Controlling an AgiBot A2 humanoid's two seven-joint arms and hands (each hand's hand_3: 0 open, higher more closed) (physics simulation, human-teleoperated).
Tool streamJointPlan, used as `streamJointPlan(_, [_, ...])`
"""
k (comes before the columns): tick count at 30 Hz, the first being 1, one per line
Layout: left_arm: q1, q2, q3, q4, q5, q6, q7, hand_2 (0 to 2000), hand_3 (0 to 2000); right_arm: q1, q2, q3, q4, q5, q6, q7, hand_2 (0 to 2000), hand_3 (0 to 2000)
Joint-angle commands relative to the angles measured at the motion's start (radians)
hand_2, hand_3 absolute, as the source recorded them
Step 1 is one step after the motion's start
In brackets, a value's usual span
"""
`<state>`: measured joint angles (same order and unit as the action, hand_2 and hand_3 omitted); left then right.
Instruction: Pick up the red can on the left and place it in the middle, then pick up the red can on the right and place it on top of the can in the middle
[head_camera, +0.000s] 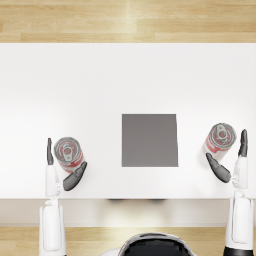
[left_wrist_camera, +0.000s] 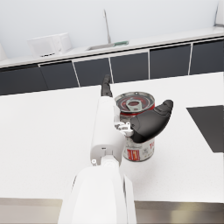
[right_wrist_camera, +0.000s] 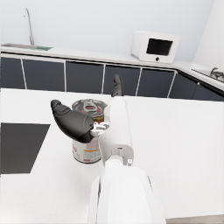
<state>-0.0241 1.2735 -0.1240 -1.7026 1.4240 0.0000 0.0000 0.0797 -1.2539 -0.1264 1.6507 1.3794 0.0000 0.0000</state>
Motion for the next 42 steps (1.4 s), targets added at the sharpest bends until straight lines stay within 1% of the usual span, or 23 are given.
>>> streamJointPlan(1, [0.013,0.002,0.025,0.083,0.000,0.000,0.000,0,0,0.036,-0.003,0.028,-0.125,0.000,0.000,0.000,0,0])
streamJointPlan(6, [0.044,0.011,0.031,0.182,0.000,0.003,-0.001,0,0,0.109,-0.016,0.040,-0.269,0.000,0.000,0.000,0,0])
streamJointPlan(10, [0.056,0.018,0.037,0.226,0.000,0.001,0.000,0,0,0.161,-0.026,0.047,-0.378,0.000,0.000,0.000,0,0])
streamJointPlan(13, [0.061,0.024,0.049,0.261,0.000,0.000,0.000,0,0,0.188,-0.036,0.077,-0.424,0.000,0.000,0.000,0,0])
streamJointPlan(17, [0.061,0.031,0.050,0.262,0.000,0.001,0.000,0,0,0.231,-0.048,0.092,-0.496,0.000,0.000,0.000,0,0])
streamJointPlan(20, [0.074,0.036,0.042,0.268,0.000,0.001,0.000,0,0,0.242,-0.054,0.093,-0.484,0.000,-0.001,0.000,0,0])
streamJointPlan(25, [0.135,0.046,0.037,0.338,0.000,0.001,0.000,0,0,0.257,-0.064,0.079,-0.499,0.000,0.003,0.000,0,0])
streamJointPlan(28, [0.151,0.051,0.043,0.353,0.000,0.000,0.000,0,0,0.262,-0.069,0.071,-0.514,0.000,0.009,0.000,0,0])
streamJointPlan(29, [0.152,0.053,0.041,0.353,0.000,0.000,0.000,1361,327,0.259,-0.071,0.066,-0.518,0.000,0.010,0.000,1361,327])
streamJointPlan(30, [0.147,0.054,0.039,0.348,0.000,-0.012,0.000,2000,653,0.259,-0.072,0.064,-0.518,0.000,0.044,0.000,2000,653])
streamJointPlan(32, [0.147,0.056,0.039,0.343,0.000,-0.045,-0.001,2000,1307,0.253,-0.074,0.062,-0.489,0.000,0.074,0.000,2000,1307])
streamJointPlan(33, [0.152,0.057,0.032,0.337,0.000,-0.044,-0.002,2000,1520,0.243,-0.076,0.056,-0.450,0.000,0.072,0.003,2000,1520])
streamJointPlan(34, [0.160,0.059,0.030,0.335,0.000,-0.039,-0.004,2000,1520,0.245,-0.078,0.046,-0.438,0.001,0.050,0.004,2000,1520])
streamJointPlan(36, [0.164,0.061,0.038,0.256,0.000,-0.031,-0.005,2000,1520,0.232,-0.081,0.040,-0.335,0.001,0.043,0.005,2000,1520])
streamJointPlan(37, [0.161,0.063,0.054,0.216,0.000,-0.031,-0.004,2000,1520,0.226,-0.083,0.042,-0.299,0.000,0.047,0.005,2000,1520])
streamJointPlan(40, [0.176,0.069,0.115,0.147,0.000,-0.032,-0.005,2000,1520,0.223,-0.087,0.059,-0.184,0.000,0.091,0.005,2000,1520])
streamJointPlan(42, [0.187,0.074,0.142,0.101,0.000,-0.032,-0.006,2000,1520,0.225,-0.090,0.070,-0.142,0.000,0.093,0.006,2000,1520])
